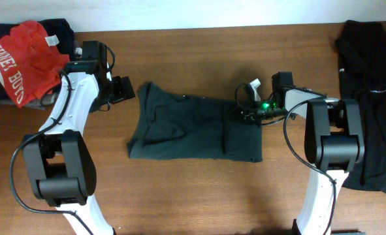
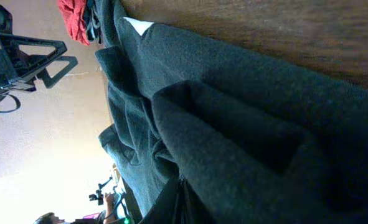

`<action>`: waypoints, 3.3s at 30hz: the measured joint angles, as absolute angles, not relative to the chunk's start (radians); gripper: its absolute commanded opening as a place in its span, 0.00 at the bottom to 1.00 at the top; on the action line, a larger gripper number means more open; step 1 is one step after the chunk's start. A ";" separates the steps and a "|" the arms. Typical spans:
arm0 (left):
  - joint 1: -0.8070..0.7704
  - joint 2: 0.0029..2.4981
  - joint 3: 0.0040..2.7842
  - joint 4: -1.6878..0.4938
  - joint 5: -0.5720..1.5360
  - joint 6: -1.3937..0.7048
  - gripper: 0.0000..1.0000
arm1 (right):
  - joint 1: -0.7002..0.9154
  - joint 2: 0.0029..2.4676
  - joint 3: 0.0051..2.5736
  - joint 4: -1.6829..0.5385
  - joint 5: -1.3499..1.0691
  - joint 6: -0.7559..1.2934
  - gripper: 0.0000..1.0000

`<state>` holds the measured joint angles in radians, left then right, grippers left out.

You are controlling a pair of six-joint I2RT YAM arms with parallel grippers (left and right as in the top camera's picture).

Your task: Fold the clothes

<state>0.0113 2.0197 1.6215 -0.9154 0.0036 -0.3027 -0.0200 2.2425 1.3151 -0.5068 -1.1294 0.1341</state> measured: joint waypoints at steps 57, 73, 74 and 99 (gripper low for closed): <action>0.011 2.020 1.621 -0.916 0.004 -0.303 0.99 | 0.036 1.787 1.056 -0.708 -1.053 0.147 0.22; 0.011 2.020 1.622 -0.916 0.004 -0.303 0.99 | 0.036 1.921 0.865 -0.600 -1.052 0.104 0.14; 0.011 2.020 1.621 -0.916 0.004 -0.302 0.99 | 0.036 1.921 0.866 -0.600 -1.052 0.104 0.14; 0.011 2.020 1.621 -0.916 0.003 -0.303 0.99 | -0.042 1.880 1.148 -0.381 -0.985 0.162 0.20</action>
<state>0.0113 2.0197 1.6215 -0.9161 0.0032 -0.3027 -0.0422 1.8801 1.1484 -0.3809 -0.9852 0.1619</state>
